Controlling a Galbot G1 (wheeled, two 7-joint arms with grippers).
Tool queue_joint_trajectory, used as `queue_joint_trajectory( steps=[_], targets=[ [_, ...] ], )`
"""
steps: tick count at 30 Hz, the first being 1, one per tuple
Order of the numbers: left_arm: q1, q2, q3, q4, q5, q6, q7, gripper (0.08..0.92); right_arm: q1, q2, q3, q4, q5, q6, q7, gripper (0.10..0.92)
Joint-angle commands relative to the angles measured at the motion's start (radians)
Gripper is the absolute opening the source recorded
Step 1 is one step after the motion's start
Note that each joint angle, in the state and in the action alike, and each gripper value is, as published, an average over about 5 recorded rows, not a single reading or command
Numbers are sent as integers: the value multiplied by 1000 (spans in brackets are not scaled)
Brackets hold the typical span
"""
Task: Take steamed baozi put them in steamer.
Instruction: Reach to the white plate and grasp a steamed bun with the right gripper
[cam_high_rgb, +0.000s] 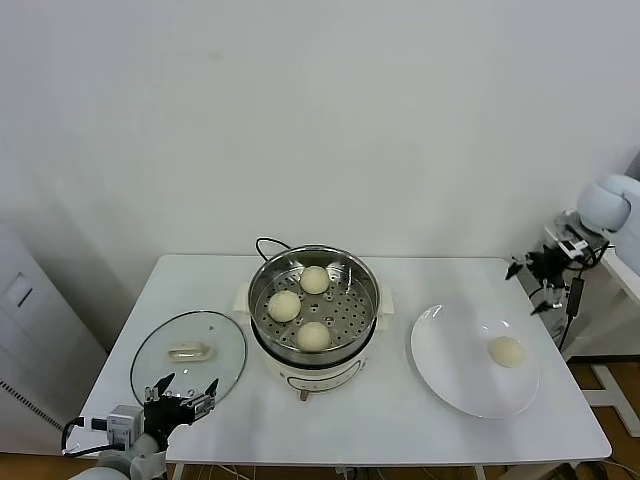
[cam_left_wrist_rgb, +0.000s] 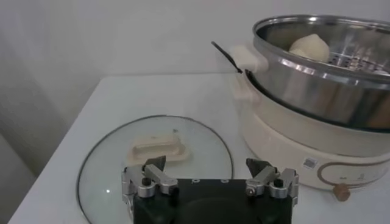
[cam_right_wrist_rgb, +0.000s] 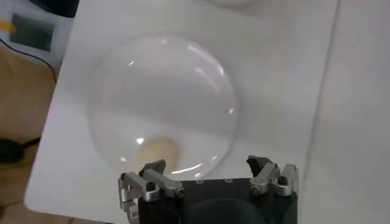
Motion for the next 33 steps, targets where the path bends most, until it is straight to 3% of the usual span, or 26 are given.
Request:
queue_joint_trajectory(
  steps=[1,33],
  targets=[
    [-6,3,5,1,-1,2,0,823,-238,-24,212,-60,-114,38,25,823],
    [-25,1,22,8,2,6,-1,823,-428,92,380,-134,-246,76,132,823]
  ],
)
